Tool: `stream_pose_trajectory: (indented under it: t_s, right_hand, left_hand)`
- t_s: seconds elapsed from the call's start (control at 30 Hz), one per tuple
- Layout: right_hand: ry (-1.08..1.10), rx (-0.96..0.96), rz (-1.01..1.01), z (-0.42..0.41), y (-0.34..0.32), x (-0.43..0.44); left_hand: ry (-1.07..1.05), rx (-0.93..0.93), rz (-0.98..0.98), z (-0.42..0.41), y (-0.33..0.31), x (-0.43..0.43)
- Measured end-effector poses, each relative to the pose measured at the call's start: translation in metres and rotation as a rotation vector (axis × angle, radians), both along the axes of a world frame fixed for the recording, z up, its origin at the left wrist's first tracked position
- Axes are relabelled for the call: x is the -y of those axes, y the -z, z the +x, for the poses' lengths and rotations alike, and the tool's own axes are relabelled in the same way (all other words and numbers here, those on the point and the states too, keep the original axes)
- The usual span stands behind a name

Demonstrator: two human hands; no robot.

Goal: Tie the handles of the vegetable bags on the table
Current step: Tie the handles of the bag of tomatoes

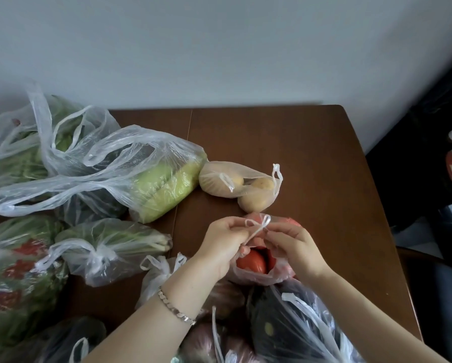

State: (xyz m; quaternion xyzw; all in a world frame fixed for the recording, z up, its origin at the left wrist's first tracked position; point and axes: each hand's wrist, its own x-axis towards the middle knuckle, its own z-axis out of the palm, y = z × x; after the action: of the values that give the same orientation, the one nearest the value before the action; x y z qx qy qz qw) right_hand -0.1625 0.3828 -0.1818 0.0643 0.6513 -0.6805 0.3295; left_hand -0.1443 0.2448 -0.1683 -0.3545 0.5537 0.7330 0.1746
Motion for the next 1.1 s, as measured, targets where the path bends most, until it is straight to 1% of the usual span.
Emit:
stream_pose_trajectory:
  t_s: [0.07, 0.13, 0.2, 0.27, 0.33, 0.43, 0.47, 0.5, 0.57, 0.63, 0.73, 0.83, 0.87, 0.93, 1.0, 1.1]
  right_hand:
    - [-0.03, -0.042, -0.042, 0.003, -0.009, -0.004]
    - [-0.019, -0.176, 0.029, 0.005, -0.014, -0.002]
    - [0.04, -0.295, 0.128, 0.005, -0.012, 0.0]
    - [0.083, -0.341, 0.21, 0.006, -0.009, 0.002]
    - [0.163, -0.297, 0.235, 0.006, -0.008, 0.003]
    - [0.372, -0.117, 0.233, -0.001, -0.005, 0.002]
    - [0.388, -0.091, 0.27, -0.004, -0.002, 0.002]
    - [0.366, -0.101, 0.324, -0.005, 0.001, 0.003]
    - [0.252, -0.202, 0.408, -0.003, 0.003, 0.008]
    - [0.108, -0.313, 0.438, 0.002, -0.002, 0.011]
    - [-0.097, -0.396, 0.364, 0.004, -0.007, 0.007]
    - [-0.223, -0.443, 0.301, 0.006, -0.008, 0.0]
    - [-0.22, -0.459, 0.278, 0.007, -0.008, -0.002]
    - [-0.131, -0.44, 0.19, 0.011, -0.01, -0.006]
    - [-0.053, -0.474, 0.124, 0.013, -0.009, -0.007]
    - [-0.005, -0.522, 0.117, 0.017, -0.012, -0.004]
  left_hand:
    - [0.003, -0.03, -0.087, 0.001, -0.001, -0.004]
    - [0.034, -0.08, -0.223, 0.003, -0.001, -0.009]
    - [0.08, -0.131, -0.325, 0.006, 0.002, -0.012]
    - [0.146, -0.179, -0.429, 0.009, 0.006, -0.012]
    - [0.223, -0.261, -0.524, 0.012, 0.007, -0.009]
    - [0.319, -0.461, -0.538, 0.019, 0.006, -0.007]
    - [0.358, -0.525, -0.564, 0.023, 0.005, -0.008]
    - [0.384, -0.586, -0.627, 0.026, 0.006, -0.008]
    - [0.377, -0.697, -0.793, 0.028, 0.012, -0.007]
    - [0.32, -0.727, -0.881, 0.026, 0.015, -0.003]
    - [0.265, -0.666, -0.856, 0.022, 0.015, 0.002]
    - [0.205, -0.572, -0.791, 0.019, 0.015, 0.006]
    - [0.194, -0.535, -0.742, 0.019, 0.015, 0.007]
    - [0.169, -0.451, -0.616, 0.017, 0.017, 0.006]
    - [0.127, -0.359, -0.503, 0.017, 0.019, 0.004]
    - [0.107, -0.294, -0.45, 0.017, 0.02, 0.002]
